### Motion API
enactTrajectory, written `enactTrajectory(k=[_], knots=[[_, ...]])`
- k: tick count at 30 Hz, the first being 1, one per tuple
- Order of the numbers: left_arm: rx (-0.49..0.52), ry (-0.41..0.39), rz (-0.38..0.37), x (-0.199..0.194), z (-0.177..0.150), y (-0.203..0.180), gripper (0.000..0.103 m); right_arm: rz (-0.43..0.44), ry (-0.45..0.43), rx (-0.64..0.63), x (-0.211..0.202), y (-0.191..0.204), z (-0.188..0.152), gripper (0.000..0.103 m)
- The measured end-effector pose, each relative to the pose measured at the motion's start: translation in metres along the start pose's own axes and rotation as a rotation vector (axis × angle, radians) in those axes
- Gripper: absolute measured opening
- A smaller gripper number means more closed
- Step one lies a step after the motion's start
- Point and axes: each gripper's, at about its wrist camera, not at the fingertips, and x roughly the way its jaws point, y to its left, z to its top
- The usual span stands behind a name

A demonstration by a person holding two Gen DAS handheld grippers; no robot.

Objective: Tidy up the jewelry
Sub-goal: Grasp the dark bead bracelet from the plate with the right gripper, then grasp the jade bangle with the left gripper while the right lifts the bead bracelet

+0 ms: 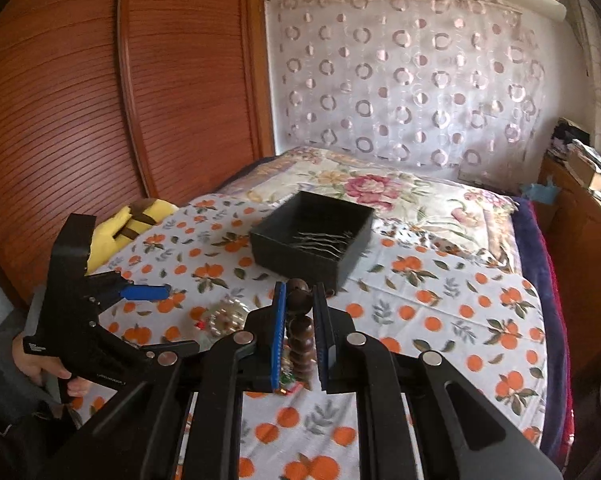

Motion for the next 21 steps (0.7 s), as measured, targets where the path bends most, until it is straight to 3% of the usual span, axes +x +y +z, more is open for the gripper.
enactTrajectory(k=[16,18,21], knots=[[0.091,0.08,0.0,0.035,0.015,-0.025,0.091,-0.012,0.023,0.065,0.009,-0.026,-0.02,0.015],[0.107,0.083,0.012,0.037,0.016,-0.028,0.078,-0.01,0.028,0.067,0.012,-0.027,-0.022,0.015],[0.121,0.09,0.014,0.038,0.014,-0.028,0.069,-0.008,0.034,0.068,0.014,-0.027,-0.021,0.015]])
